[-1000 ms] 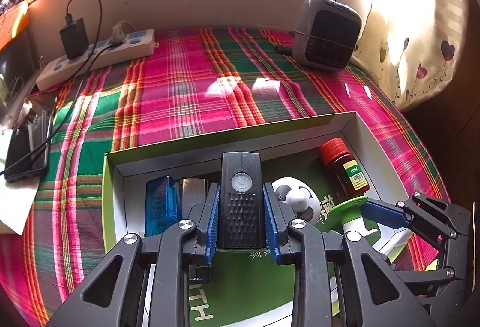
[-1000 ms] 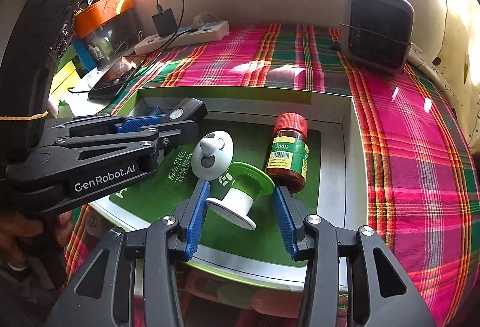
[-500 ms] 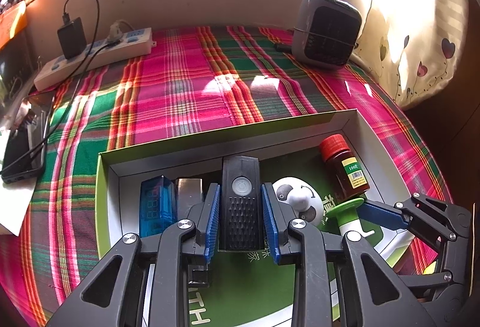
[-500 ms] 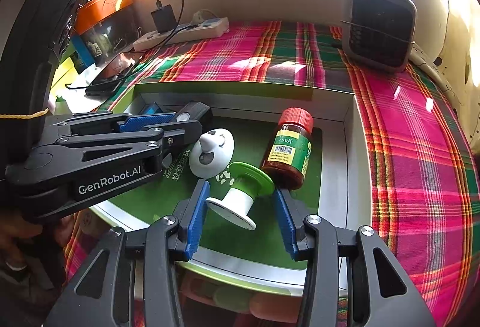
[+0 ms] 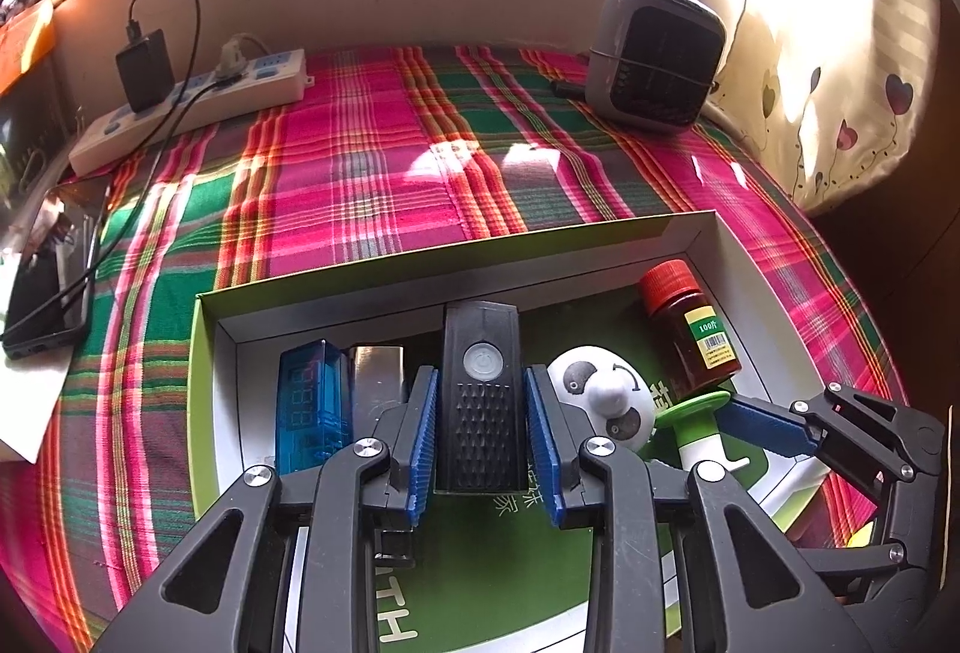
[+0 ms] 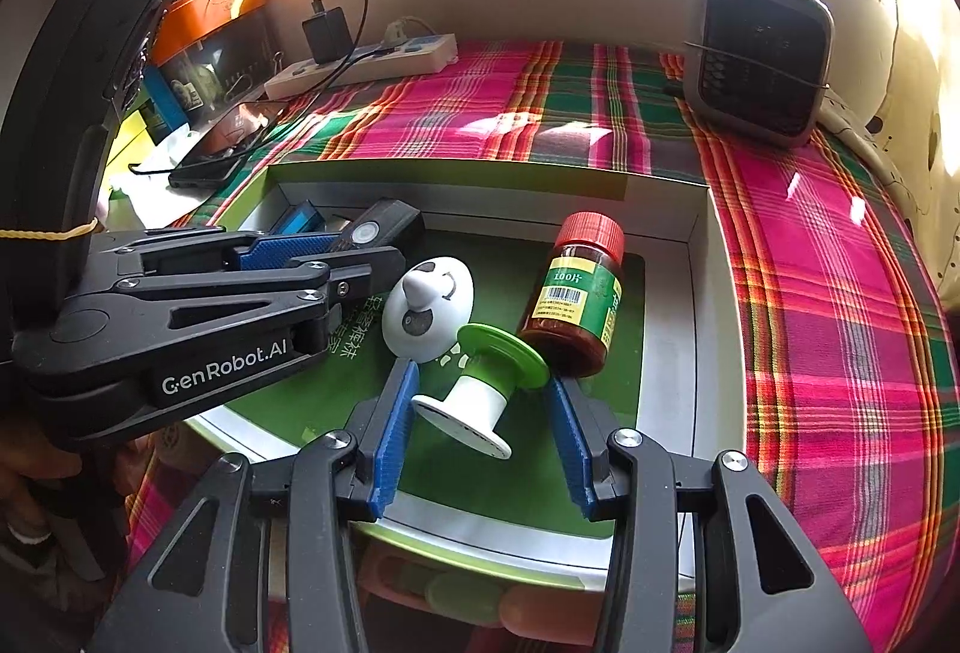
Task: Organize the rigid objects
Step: 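Lower the remote and the spool into the tray beside the other items, then open both tools, releasing the remote and the spool inside the tray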
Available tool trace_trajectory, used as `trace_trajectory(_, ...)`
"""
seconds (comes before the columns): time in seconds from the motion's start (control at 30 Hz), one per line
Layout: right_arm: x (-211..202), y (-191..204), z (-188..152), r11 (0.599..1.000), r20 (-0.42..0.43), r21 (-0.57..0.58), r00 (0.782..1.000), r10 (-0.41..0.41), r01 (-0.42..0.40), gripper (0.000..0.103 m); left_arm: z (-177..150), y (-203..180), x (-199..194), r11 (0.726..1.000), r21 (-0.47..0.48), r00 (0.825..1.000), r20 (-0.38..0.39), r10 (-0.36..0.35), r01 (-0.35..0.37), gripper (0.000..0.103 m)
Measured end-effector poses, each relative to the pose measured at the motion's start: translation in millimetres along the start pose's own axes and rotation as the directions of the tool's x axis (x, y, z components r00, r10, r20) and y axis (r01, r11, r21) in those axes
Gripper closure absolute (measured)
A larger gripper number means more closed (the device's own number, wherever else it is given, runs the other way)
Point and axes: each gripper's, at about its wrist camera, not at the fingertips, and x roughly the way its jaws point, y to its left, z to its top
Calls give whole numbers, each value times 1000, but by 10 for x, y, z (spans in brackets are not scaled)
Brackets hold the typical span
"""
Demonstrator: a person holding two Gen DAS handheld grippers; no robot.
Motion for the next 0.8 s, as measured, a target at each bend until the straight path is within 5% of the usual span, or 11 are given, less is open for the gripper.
trace_trajectory(0.8,-218,6,-81,1000,48,31,999,-5,3,50,-159,-18,-418,1000,-23,998,67,1,1,64)
